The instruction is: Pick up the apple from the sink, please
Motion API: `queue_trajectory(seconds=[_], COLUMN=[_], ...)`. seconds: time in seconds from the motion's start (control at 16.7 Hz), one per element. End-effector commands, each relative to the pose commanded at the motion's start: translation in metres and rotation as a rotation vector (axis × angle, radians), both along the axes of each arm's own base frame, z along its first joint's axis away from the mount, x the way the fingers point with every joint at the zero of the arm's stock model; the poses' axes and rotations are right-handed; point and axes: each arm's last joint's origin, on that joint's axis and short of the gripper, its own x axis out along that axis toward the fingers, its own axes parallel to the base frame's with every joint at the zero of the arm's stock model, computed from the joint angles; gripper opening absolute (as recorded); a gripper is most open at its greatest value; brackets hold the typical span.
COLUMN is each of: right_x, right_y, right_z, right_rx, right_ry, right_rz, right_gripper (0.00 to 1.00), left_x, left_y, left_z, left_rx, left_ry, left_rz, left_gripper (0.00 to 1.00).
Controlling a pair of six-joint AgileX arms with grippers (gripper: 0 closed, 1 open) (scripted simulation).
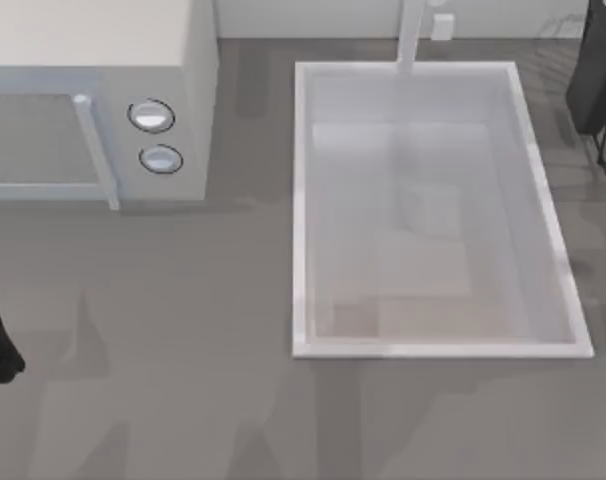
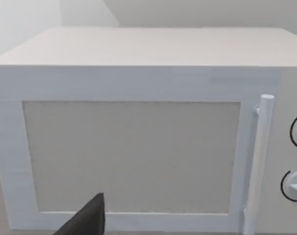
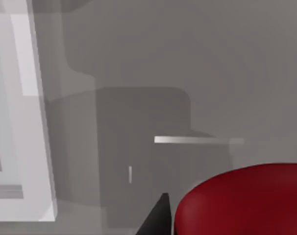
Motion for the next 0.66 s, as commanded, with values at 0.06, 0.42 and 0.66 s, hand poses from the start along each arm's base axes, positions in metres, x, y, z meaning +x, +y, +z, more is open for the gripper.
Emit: queue_trajectory(seconds=[0.06, 0.42, 0.66], right_x=[0.0000, 0.0000, 0.0000], right_y=[0.0000, 0.0000, 0.0000], right_z=[0.0000, 0.0000, 0.0000], right_rx=[0.000, 0.000, 0.000], right_ry=[0.000, 0.000, 0.000], right_rz=[0.000, 0.000, 0.000], right_gripper=[0.68, 1.00, 1.00], left_x=[0.0000, 0.0000, 0.0000], left_y=[0.0000, 0.0000, 0.0000], left_z=[0.0000, 0.0000, 0.0000], left_rx=[0.000, 0.000, 0.000], left_ry=[0.000, 0.000, 0.000], left_rz=[0.000, 0.000, 0.000], left_gripper=[1.00, 1.00, 1.00])
